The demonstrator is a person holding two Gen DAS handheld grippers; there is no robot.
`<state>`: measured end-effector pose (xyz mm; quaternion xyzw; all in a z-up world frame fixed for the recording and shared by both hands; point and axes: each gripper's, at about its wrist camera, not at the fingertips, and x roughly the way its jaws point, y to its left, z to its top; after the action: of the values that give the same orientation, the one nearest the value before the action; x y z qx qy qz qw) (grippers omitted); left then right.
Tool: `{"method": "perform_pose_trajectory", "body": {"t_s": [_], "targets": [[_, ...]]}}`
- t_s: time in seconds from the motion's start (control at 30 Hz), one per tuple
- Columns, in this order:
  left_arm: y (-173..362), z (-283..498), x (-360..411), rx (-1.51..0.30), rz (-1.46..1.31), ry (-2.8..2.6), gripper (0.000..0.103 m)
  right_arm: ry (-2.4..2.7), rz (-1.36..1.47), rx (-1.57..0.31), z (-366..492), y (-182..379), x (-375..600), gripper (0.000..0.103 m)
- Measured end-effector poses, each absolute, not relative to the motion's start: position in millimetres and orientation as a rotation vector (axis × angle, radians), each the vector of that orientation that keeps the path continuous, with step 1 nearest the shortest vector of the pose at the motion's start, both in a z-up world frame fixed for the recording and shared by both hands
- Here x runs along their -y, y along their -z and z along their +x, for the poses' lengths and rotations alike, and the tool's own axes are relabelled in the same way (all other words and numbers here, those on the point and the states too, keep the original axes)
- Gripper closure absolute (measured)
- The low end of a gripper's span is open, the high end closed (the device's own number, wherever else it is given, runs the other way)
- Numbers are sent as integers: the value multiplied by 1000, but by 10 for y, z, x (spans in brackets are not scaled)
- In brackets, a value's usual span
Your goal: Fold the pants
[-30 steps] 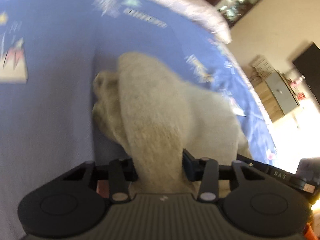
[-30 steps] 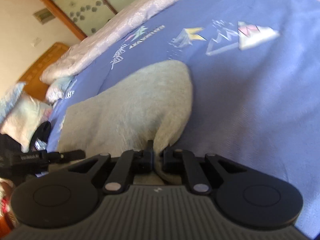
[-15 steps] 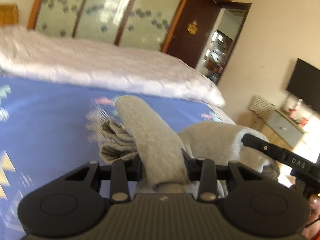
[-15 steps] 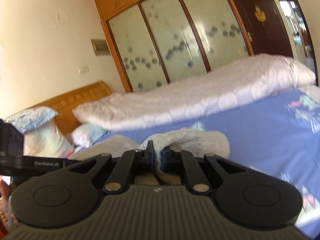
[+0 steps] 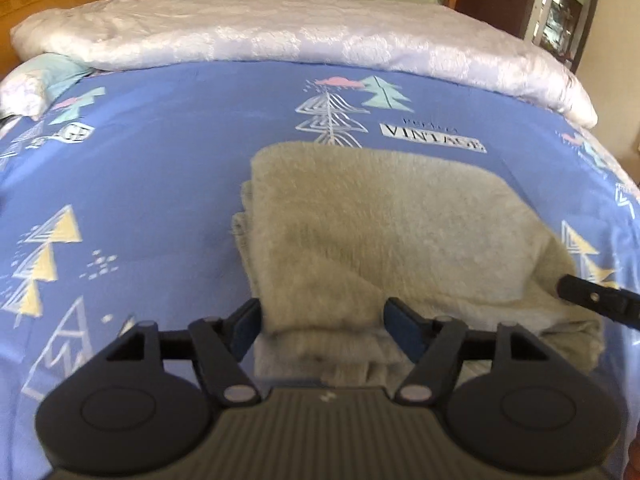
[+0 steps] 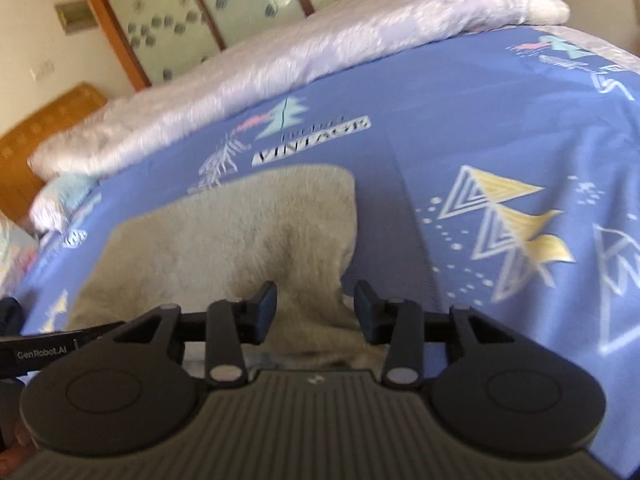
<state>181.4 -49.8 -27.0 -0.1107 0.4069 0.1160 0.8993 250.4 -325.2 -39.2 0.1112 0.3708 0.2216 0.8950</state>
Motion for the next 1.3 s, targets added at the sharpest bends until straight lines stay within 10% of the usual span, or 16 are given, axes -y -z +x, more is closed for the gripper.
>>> {"method": "perform_pose_trajectory", "body": {"t_s": [0.33,0.5,0.77,1.3], "targets": [[-177,887,941,-861,-128,-328,5,-487,235,-785,1464,61,3459,48],[-265,433,1187,-880,-93,-355,0,-486,238,-788,980,52,3532,18],[-387,-68,1382,-836,-91,-390,0,-441,205,-784,434,14,3560,1],[-617,-468,1660,-677,-13,-469,0,-495,238,-819,112,-37,3621,0]]}}
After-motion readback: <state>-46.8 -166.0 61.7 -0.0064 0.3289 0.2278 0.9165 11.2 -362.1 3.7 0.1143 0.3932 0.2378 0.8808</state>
